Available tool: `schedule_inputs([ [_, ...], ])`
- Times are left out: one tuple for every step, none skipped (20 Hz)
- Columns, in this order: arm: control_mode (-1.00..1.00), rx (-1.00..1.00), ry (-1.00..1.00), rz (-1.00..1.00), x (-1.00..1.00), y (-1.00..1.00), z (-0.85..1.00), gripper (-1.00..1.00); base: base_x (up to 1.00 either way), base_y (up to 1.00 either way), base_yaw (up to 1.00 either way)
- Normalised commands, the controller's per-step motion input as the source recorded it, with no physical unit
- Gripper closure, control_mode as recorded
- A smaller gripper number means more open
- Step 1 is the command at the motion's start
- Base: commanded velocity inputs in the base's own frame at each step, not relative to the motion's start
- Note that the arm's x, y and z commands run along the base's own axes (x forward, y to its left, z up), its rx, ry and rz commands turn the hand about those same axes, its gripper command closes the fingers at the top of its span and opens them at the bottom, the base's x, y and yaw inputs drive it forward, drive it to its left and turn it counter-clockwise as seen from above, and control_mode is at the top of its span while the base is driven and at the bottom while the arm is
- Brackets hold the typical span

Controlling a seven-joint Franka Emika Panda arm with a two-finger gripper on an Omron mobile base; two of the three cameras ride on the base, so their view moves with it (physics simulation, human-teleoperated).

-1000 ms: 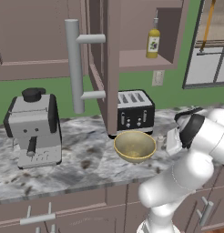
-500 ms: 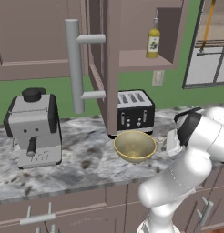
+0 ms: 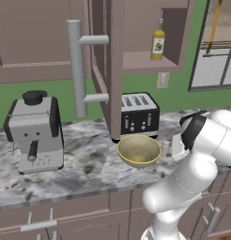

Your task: Retrieve the bottle and the shaker from the cabinet and place them next to the mixing bowl on the counter. Then add garlic from the fridge to the mixing bowl.

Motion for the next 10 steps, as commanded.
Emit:
schedule_inputs([
  [-1.0,0.0,0.0,0.0,0.0,0.0,0.3,-1.0,0.0,0.0,0.0],
  [-1.0,0.0,0.0,0.0,0.0,0.0,0.37,-1.0,0.0,0.0,0.0],
  [-1.0,0.0,0.0,0.0,0.0,-0.07,0.44,-1.0,0.0,0.0,0.0],
  [-1.0,0.0,0.0,-0.01,0.0,-0.18,0.48,-1.0,0.0,0.0,0.0],
  [-1.0,0.0,0.0,-0.02,0.0,-0.23,0.52,-1.0,0.0,0.0,0.0],
  [-1.0,0.03,0.0,-0.01,-0.01,-0.29,0.6,-1.0,0.0,0.0,0.0],
  [-1.0,0.05,0.0,0.0,-0.05,-0.3,0.63,-1.0,0.0,0.0,0.0],
  [-1.0,0.06,0.0,0.0,-0.03,-0.3,0.68,-1.0,0.0,0.0,0.0],
  [-1.0,0.06,0.0,0.0,-0.07,-0.24,0.69,-1.0,0.0,0.0,0.0],
  [-1.0,0.05,0.0,-0.01,-0.07,-0.19,0.62,-1.0,0.0,0.0,0.0],
])
